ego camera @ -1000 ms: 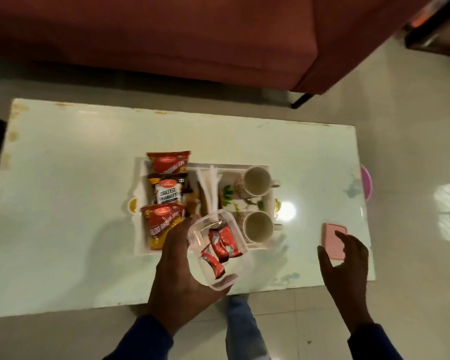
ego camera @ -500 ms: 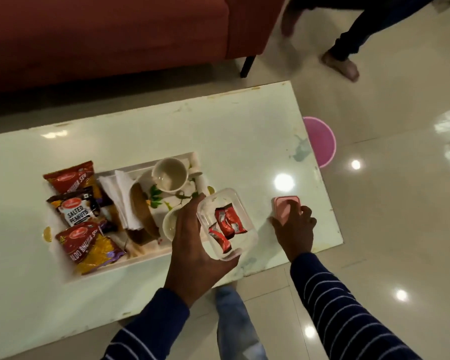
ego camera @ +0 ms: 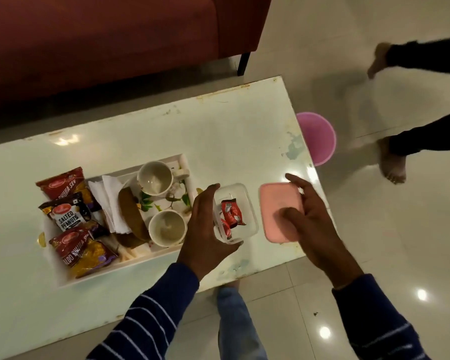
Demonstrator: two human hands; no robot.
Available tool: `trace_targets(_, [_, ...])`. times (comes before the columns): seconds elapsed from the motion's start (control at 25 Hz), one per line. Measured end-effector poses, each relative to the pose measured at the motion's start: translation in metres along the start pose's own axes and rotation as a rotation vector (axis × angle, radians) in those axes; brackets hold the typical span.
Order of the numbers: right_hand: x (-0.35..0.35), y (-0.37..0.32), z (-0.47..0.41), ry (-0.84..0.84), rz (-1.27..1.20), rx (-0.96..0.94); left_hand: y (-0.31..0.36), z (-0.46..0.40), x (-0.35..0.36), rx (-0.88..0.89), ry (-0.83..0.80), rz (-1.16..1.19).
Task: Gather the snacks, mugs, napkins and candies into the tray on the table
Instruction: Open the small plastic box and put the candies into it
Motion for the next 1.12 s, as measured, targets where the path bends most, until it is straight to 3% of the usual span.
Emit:
trace_targets(0.12, [0.03, -0.003, 0.016, -0.147, 0.151, -0.083, 0.009, -0.001, 0.013, -0.025, -0.049, 0.04])
trace_targets(0.32, [0.055, 0.004, 0.009, -0.001, 0.329, -0.271, 0.016, 0.001, 0.022, -0.019, -0.084, 0.12])
trace_targets(0.44, [0.058, 0.012, 0.003, -0.016, 0.333, -0.238, 0.014, -0.001, 0.026, -0.024, -0.185, 0.153])
trace_targets(0.56, [0.055, 0.015, 0.0, -0.011, 0.337, -0.222, 0.016, 0.002, 0.029, -0.059, -0.282, 0.365])
trace_targets(0.64, [0.055, 0.011, 0.001, 0.012, 0.286, -0.237, 0.022, 0.004, 0.033, -0.154, -0.108, 0.499])
trace_targets(0.72, [0.058, 0.01, 0.0, 0.051, 0.168, -0.176, 0.024, 0.006, 0.036, -0.273, 0.158, 0.459])
trace_targets(0.8, [0.058, 0.013, -0.003, 0.107, 0.048, -0.043, 0.024, 0.005, 0.039, -0.307, 0.285, 0.425])
trace_targets(0.92, [0.057, 0.014, -0.007, 0.144, -0.063, 0.091, 0.022, -0.002, 0.036, -0.266, 0.299, 0.444])
trace_targets(1.12, [0.062, 0.007, -0.02, 0.173, -0.108, 0.091, 0.017, -0.018, 0.03, -0.205, 0.319, 0.369])
Point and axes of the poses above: each hand's wrist, its own z-axis away from the middle knuckle, its own x-axis out of the palm, y = z × x, the point moved 5 cm from there along -z, towards the middle knuckle
